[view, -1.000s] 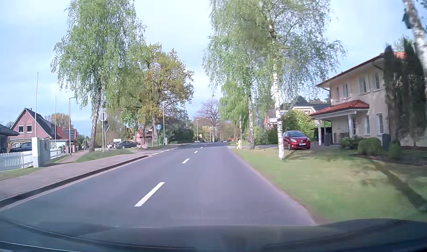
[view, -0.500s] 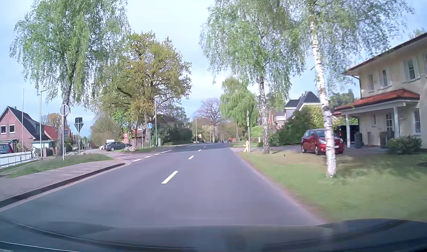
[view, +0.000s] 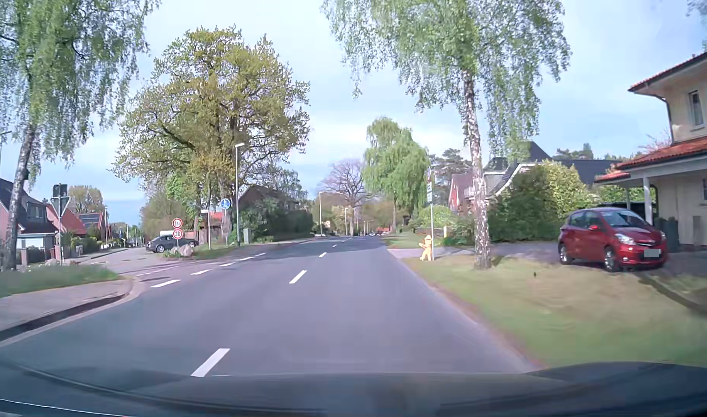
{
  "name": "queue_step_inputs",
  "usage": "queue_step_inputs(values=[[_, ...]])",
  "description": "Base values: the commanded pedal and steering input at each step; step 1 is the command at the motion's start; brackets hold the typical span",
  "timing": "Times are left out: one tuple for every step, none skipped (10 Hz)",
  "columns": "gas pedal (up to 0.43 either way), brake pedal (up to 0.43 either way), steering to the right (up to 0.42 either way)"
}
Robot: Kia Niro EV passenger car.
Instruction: Follow the waypoints while adhering to traffic rules and regulations
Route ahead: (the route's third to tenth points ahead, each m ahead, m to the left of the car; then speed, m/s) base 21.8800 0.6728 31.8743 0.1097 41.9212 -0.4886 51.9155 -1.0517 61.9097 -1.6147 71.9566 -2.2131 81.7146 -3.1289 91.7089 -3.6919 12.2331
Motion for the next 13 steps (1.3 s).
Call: queue_step_inputs(values=[[0.067,0.0,0.003],[0.067,0.0,0.003],[0.067,0.0,0.003],[0.067,0.0,0.003],[0.067,0.0,0.003],[0.067,0.0,0.004],[0.067,0.0,0.007],[0.067,0.0,0.006],[0.067,0.0,0.007],[0.067,0.0,0.006],[0.067,0.0,0.006],[0.067,0.0,0.005],[0.067,0.0,0.005]])
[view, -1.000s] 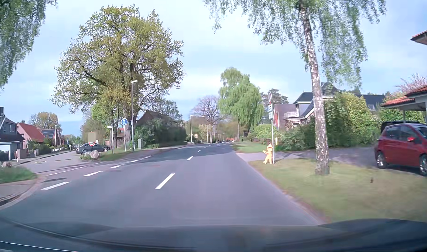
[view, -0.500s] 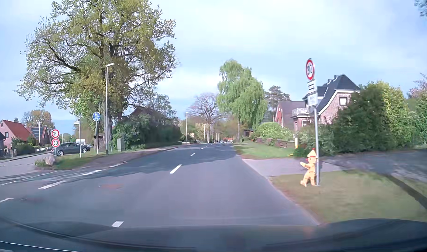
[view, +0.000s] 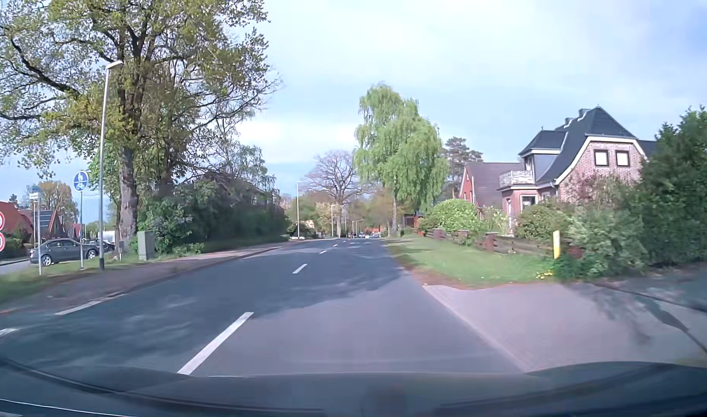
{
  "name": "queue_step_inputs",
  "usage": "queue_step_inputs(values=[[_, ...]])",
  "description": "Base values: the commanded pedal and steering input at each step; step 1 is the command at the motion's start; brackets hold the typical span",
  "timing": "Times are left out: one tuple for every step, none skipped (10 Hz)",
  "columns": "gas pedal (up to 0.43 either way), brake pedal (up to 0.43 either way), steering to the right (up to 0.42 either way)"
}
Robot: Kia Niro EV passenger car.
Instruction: Follow the waypoints while adhering to traffic rules and regulations
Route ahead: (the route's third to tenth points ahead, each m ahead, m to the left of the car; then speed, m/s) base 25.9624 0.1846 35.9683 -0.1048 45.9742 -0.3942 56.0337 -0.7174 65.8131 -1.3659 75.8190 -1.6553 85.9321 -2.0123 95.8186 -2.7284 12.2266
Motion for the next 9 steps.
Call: queue_step_inputs(values=[[0.067,0.0,0.005],[0.067,0.0,0.003],[0.067,0.0,0.003],[0.067,0.0,0.003],[0.067,0.0,0.002],[0.067,0.0,0.0],[0.079,0.0,0.0],[0.079,0.0,0.0],[0.079,0.0,0.0]])
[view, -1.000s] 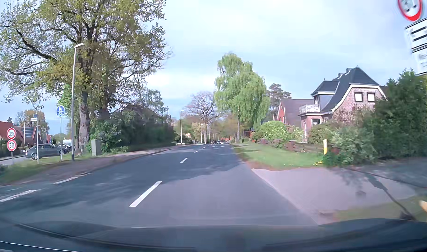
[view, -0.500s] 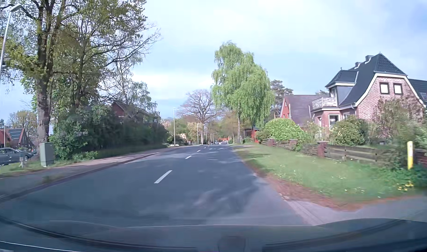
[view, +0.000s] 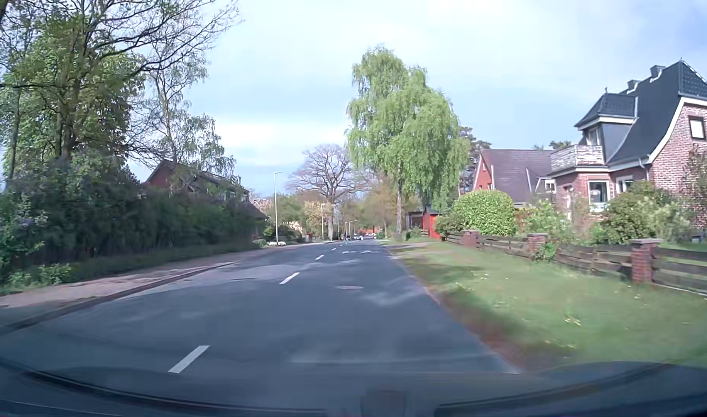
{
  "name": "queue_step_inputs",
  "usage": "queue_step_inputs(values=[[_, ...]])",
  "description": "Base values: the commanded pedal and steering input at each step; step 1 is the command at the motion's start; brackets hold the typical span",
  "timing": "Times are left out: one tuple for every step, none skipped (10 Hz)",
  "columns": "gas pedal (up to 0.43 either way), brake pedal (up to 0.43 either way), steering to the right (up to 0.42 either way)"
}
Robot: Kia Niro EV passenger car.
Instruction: Follow the waypoints while adhering to traffic rules and regulations
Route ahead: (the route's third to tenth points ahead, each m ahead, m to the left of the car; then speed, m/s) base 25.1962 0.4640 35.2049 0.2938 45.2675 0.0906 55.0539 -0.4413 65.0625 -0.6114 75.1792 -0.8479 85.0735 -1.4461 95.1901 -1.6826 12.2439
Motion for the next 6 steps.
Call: queue_step_inputs(values=[[0.067,0.0,0.001],[0.067,0.0,0.001],[0.067,0.0,0.002],[0.067,0.0,0.002],[0.067,0.0,0.002],[0.067,0.0,0.002]])
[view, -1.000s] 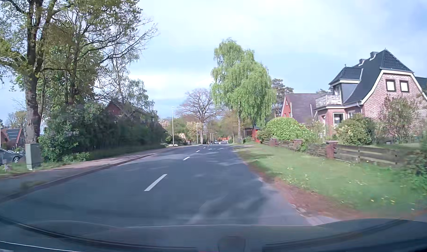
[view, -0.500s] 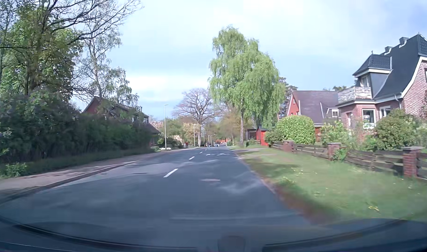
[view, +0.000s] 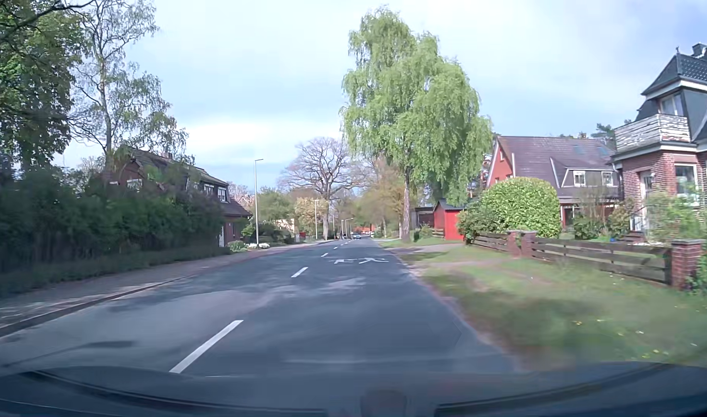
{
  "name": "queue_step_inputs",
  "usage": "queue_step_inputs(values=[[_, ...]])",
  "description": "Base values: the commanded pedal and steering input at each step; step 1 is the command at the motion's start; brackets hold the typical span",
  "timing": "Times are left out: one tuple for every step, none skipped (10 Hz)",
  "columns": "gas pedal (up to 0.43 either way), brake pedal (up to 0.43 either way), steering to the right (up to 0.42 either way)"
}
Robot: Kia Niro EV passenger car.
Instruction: Follow the waypoints while adhering to traffic rules and regulations
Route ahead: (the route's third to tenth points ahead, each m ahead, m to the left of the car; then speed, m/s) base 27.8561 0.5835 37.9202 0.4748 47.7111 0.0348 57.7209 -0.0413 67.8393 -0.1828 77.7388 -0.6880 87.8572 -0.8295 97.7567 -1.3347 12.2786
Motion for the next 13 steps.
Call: queue_step_inputs(values=[[0.067,0.0,0.002],[0.067,0.0,0.002],[0.067,0.0,0.001],[0.067,0.0,0.001],[0.067,0.0,0.002],[0.067,0.0,0.0],[0.067,0.0,-0.001],[0.067,0.0,0.0],[0.067,0.0,0.0],[0.047,0.0,0.001],[0.047,0.0,0.002],[0.039,0.0,0.002],[0.039,0.0,0.001]])
